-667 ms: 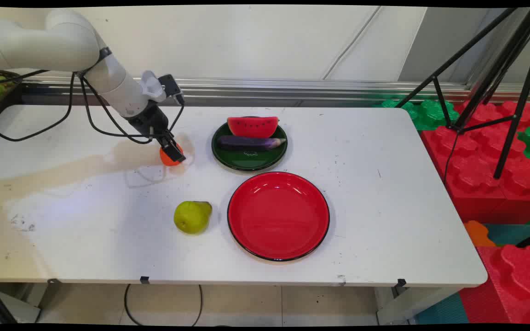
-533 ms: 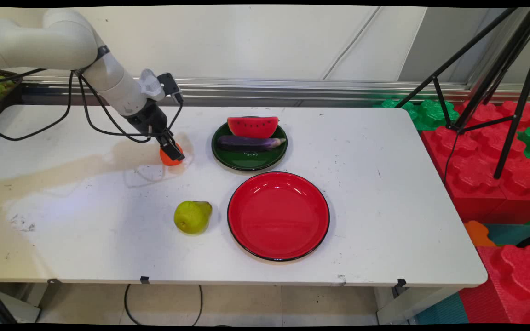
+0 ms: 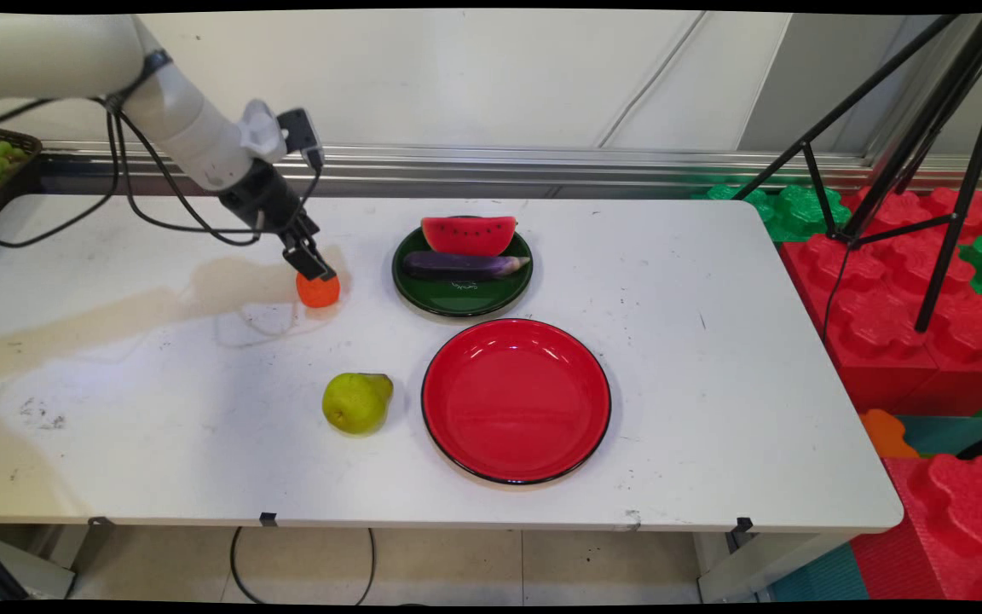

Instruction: Pick up the eggplant from the green plate

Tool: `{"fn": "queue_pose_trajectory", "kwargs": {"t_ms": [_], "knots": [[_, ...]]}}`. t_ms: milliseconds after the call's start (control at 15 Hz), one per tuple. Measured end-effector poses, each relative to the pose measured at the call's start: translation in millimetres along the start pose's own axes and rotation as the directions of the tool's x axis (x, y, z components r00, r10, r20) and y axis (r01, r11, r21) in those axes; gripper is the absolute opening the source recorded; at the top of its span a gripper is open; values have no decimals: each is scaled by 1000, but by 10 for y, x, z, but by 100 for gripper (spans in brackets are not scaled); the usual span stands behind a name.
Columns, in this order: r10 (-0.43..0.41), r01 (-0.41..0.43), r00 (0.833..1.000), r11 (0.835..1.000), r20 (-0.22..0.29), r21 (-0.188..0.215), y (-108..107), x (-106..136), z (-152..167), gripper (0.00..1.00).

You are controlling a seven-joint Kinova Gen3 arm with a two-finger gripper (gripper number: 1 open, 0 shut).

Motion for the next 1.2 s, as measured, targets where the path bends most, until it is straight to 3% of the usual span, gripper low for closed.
{"fn": "queue_pose_trajectory", "kwargs": {"t_ms": [600,1200], "knots": [[162,-164,984,986,-76,-24,193,588,-495,100],[253,-256,965,966,-73,-27,427,1209,-307,100]]}}
